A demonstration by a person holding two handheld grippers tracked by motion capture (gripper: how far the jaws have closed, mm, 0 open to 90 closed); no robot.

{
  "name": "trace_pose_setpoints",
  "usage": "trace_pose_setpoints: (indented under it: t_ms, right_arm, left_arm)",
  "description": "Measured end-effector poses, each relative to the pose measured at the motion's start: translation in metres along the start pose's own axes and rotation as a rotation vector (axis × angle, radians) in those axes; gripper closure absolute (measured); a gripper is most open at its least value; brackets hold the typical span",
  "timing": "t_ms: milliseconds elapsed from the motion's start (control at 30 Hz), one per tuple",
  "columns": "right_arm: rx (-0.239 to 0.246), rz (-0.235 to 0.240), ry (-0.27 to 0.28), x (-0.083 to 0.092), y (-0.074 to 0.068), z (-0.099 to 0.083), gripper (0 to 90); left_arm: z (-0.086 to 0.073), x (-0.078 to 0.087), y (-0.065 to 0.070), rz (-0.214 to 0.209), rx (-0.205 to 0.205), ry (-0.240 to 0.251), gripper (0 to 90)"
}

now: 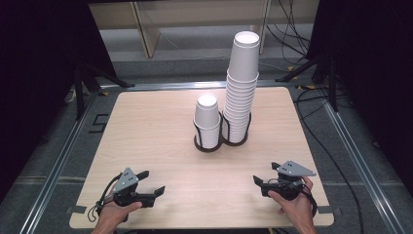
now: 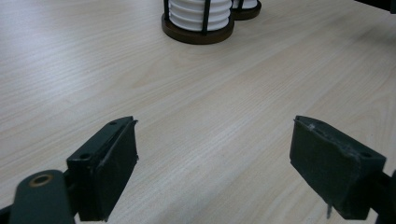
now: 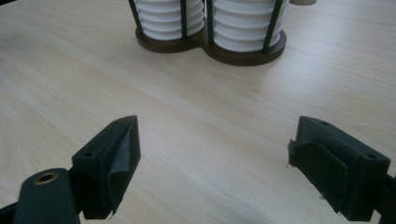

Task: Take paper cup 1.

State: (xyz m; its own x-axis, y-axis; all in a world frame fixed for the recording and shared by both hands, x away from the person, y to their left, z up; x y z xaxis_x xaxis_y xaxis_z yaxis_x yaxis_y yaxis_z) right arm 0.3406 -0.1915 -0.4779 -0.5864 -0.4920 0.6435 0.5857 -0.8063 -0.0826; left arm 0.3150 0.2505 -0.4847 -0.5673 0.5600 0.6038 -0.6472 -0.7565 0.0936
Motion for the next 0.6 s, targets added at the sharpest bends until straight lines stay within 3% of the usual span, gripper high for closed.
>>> trace_pose_setpoints:
  t_ms: [33,67,267,367,600]
  right_arm:
    - [-0.001,0.013,0.014,-0.0017,-0.0007,0.0005,16.0]
    - [0.02,-0.016,0.008,-0.0007,0.0005,0.0007,15.9]
    - [0.022,-0.006,-0.007,-0.0015,-0.001,0.0003,15.6]
    - [-0.007,0.004,-0.016,-0.0008,-0.0036,0.0002,15.5]
    - [0.009,0.004,-0.004,-0.0039,-0.0036,0.0032,15.5]
  left_arm:
    - [0.0002,-0.0001,0.0004,0.001,0.007,0.004,14.9]
    - [0.0002,-0.0001,0.0003,0.001,0.006,0.005,14.9]
    - [0.0005,0.0005,0.0001,0.005,0.007,0.007,14.9]
    - [0.0005,0.0007,-0.0002,0.006,0.003,0.006,14.8]
    - [0.0006,0.0006,-0.0005,0.005,0.002,0.014,14.9]
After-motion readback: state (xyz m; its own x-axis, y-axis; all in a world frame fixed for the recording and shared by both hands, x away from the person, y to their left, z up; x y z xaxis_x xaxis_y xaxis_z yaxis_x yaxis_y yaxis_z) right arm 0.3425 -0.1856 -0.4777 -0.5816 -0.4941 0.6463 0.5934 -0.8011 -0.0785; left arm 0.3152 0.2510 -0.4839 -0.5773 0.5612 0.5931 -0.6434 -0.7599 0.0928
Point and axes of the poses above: each handheld gripper's, and its own axes: x roughly backward along the jaws, z roughly out of its top, y roughly to its right, the point moved 3 cm from there along -x, roughly forward along the jaws, and after that the axes turned 9 degrees about -y, right-handed, at the moved point
